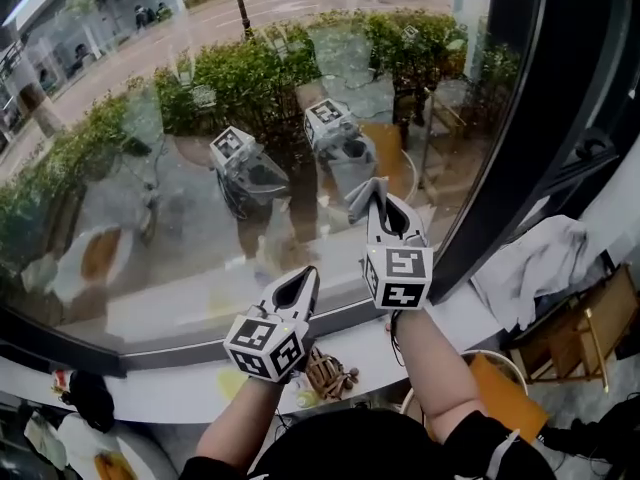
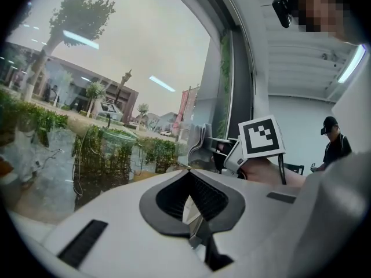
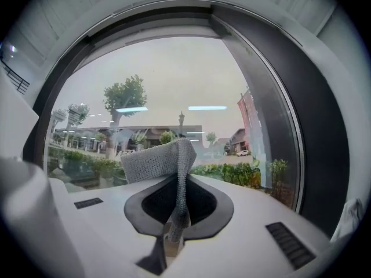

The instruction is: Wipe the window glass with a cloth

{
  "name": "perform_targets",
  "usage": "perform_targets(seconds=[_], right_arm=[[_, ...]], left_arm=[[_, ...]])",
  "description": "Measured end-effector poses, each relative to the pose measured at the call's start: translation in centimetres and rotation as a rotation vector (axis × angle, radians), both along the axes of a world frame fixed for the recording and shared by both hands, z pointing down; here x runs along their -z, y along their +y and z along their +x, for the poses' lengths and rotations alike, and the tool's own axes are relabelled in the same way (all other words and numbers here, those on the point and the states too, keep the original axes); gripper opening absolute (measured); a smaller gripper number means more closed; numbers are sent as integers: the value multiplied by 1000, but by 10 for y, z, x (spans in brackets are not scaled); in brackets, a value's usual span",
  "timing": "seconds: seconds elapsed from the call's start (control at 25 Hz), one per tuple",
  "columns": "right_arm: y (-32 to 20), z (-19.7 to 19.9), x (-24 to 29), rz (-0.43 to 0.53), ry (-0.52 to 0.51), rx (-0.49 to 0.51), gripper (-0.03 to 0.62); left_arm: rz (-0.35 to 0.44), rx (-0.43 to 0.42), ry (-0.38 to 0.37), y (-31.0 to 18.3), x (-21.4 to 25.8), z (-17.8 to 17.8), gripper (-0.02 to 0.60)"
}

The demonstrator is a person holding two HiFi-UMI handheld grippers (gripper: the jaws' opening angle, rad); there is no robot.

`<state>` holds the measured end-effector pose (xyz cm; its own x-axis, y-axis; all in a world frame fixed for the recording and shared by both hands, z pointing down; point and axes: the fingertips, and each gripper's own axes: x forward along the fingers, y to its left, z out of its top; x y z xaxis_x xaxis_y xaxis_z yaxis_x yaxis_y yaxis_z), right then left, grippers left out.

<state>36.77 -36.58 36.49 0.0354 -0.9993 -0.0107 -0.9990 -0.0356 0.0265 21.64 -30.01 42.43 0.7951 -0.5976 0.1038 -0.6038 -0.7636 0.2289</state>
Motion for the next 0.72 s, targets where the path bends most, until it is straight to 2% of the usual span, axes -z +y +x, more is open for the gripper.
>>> perform_targets(seconds=[0.2, 0.48, 0.72], right_arm=[[-2, 17, -1, 1, -21, 3, 40], [0, 62, -9, -19, -60, -49, 40], [-3, 57, -10, -15, -64, -47, 40]], left_arm=[[-1, 23, -2, -3, 1, 13, 8], [2, 42, -11, -6, 6, 16, 8], [4, 14, -24, -4, 4, 24, 8]])
